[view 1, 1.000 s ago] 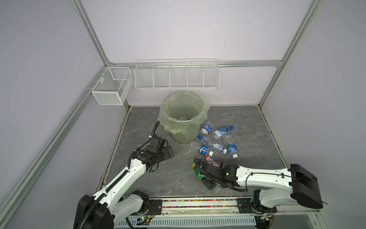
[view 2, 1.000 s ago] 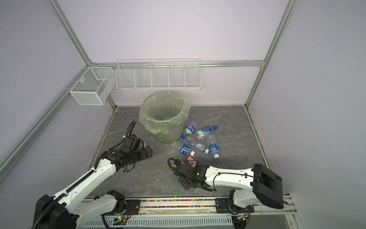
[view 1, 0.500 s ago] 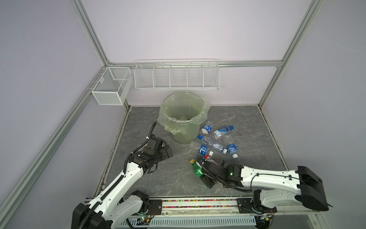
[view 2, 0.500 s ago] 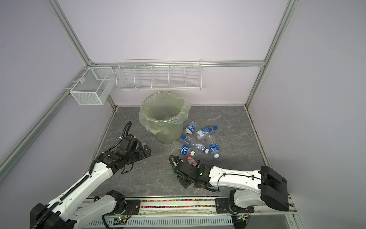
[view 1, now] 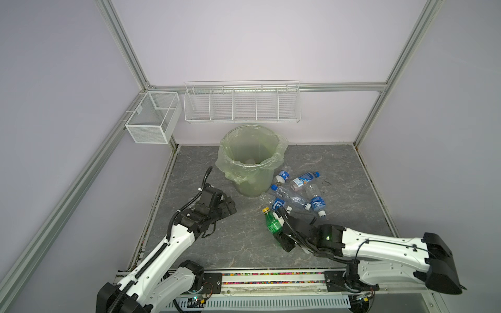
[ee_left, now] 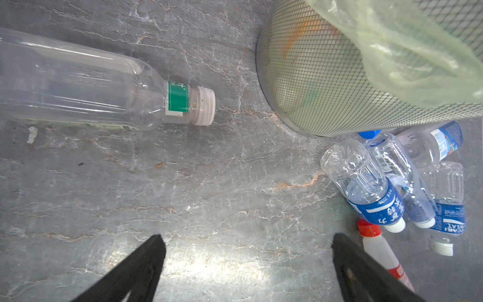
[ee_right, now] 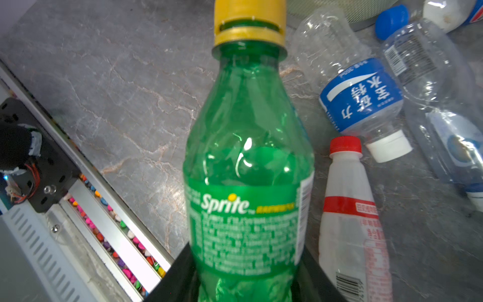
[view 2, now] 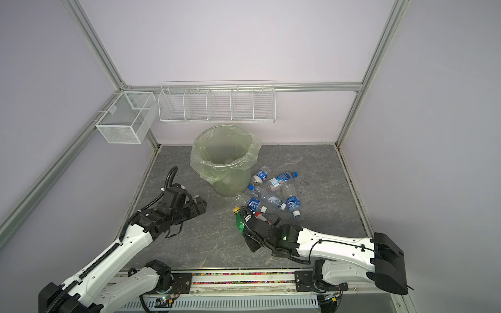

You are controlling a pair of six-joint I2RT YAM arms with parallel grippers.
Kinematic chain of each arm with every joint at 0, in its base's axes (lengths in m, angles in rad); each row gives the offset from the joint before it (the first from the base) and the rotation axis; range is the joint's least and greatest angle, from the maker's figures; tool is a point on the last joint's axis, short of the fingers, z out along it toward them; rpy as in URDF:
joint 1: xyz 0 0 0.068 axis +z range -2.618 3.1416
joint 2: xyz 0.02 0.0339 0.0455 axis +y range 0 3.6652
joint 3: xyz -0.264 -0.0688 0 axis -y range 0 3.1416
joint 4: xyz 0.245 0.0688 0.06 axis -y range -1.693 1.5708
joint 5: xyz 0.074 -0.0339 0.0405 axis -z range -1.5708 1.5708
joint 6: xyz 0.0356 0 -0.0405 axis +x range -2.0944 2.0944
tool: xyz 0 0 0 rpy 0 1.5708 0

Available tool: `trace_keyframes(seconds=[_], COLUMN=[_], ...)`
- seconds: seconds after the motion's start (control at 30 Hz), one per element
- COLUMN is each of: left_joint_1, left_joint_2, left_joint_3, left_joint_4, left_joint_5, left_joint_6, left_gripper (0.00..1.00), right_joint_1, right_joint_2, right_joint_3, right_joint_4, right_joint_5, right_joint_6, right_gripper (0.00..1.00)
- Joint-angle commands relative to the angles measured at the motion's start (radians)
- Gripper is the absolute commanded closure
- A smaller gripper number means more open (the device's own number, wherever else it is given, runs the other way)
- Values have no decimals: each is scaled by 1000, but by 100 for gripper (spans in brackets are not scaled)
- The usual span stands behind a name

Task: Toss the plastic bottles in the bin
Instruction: 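Close the right gripper on the Sprite bottle and lift it upright, then carry the Sprite bottle over the bin with the right gripper and release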

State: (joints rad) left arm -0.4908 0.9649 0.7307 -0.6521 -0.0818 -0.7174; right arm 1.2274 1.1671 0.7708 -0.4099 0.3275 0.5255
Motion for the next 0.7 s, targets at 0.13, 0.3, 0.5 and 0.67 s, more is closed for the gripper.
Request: trace_keyframes(seconds=[0.13, 0.3, 0.5, 0.67], left_joint_1=[6, 6, 6, 6], left_joint_2=[1, -17, -26, -29], left_joint_3=[-14, -15, -9, -19], left_joint_4=[6, -1, -14, -25], left_joint_5=[-6, -17, -35, -31], left_joint_6=[-7, -2, 0, -2], left_gripper=[0, 0, 0, 0], right_joint_1=[-44, -97, -136, -139], right_joint_2=[-34, -54, -109, -221], right_joint_3=[15, 46, 86, 70], right_joint_4=[-3, -57, -91, -98], right_joint_5=[31, 33, 60, 151], right_joint_6=[51, 81, 81, 130], right_gripper=[52, 54, 54, 54])
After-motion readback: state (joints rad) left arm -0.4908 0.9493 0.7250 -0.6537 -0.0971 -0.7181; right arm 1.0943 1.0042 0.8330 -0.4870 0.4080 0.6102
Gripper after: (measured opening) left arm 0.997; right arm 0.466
